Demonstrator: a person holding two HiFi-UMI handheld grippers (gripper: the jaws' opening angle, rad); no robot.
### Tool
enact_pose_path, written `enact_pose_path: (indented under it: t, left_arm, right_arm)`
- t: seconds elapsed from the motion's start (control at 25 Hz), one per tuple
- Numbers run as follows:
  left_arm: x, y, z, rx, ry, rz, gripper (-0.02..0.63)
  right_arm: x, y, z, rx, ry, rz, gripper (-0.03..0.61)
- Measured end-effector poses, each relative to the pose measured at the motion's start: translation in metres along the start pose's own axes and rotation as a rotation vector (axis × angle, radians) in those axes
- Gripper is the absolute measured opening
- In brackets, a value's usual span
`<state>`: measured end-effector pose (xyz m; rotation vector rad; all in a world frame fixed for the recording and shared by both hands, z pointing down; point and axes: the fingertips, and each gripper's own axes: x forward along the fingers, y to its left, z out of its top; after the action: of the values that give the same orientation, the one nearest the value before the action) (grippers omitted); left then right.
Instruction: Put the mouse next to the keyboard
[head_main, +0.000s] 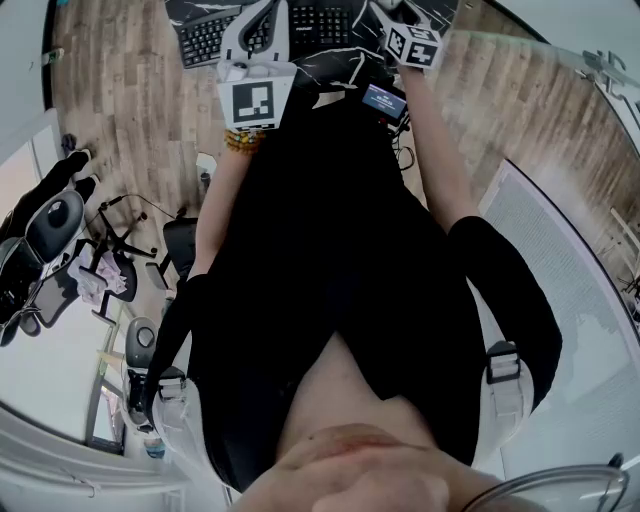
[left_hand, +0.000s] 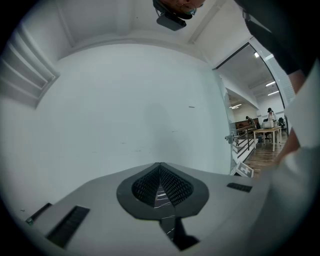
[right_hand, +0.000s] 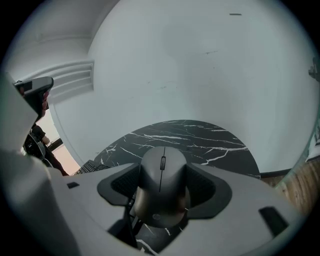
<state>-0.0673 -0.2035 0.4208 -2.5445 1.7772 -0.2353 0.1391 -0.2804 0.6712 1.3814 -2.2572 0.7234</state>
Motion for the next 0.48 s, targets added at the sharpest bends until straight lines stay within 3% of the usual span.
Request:
enact_pose_path:
  t: [0.48]
  left_arm:
    - [-0.003,0.004,-0.008,-0.030,0.022,0.016,0.014]
  right_arm:
    - [0.019,-0.012,-0.047,0.052,0.136,-0.030,0.293]
